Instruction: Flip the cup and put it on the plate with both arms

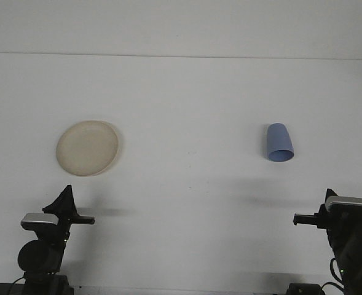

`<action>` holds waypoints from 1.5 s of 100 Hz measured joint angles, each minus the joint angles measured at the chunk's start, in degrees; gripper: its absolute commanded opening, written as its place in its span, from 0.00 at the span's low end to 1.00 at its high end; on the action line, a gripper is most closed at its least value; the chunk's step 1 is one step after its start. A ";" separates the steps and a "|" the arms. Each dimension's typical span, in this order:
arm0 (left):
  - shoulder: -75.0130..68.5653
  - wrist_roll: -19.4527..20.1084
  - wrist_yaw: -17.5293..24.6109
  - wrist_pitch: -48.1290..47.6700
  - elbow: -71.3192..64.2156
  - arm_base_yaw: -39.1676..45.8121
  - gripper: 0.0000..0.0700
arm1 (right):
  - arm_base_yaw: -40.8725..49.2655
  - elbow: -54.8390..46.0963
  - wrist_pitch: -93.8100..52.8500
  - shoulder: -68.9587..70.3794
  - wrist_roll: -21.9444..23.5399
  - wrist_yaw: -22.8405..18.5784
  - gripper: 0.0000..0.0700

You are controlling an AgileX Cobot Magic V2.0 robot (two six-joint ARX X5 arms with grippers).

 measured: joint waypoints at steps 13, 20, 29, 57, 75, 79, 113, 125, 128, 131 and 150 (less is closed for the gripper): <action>0.00 0.00 0.00 0.00 0.00 0.00 0.02 | 0.00 3.15 -4.94 4.74 0.02 -0.07 0.00; 0.02 0.00 0.00 0.00 0.00 0.00 0.02 | 0.00 3.54 -5.97 6.49 0.09 -0.39 0.00; 0.00 0.02 0.00 0.00 0.00 0.00 0.02 | 0.00 3.54 -6.19 7.76 0.28 -0.50 0.00; 0.00 0.00 0.00 0.00 0.00 0.00 0.02 | 0.00 3.54 -6.19 7.72 0.66 -0.50 0.00; 0.00 0.02 0.00 0.00 0.00 0.00 0.02 | 0.00 3.56 -6.19 7.72 0.66 -0.50 0.00; 0.00 0.00 0.00 0.00 0.00 0.00 0.02 | 0.00 3.56 -6.19 7.72 0.68 -0.50 0.02; 0.00 0.02 0.00 0.00 0.00 0.00 0.02 | 0.00 3.56 -6.19 7.72 0.68 -0.50 0.85; 0.00 0.00 0.00 0.00 0.00 0.00 0.02 | 0.00 3.56 -6.19 7.72 0.70 -0.50 0.90; 0.00 0.02 0.00 0.00 0.00 0.00 0.02 | 0.00 3.56 -6.19 7.72 0.70 -0.50 0.90; 0.00 0.00 0.00 0.00 0.00 0.00 0.02 | 0.00 3.56 -6.19 7.72 0.70 -0.50 0.90; 0.00 0.02 0.00 0.00 0.00 0.00 0.02 | 0.00 3.56 -5.51 7.72 0.70 -0.50 0.90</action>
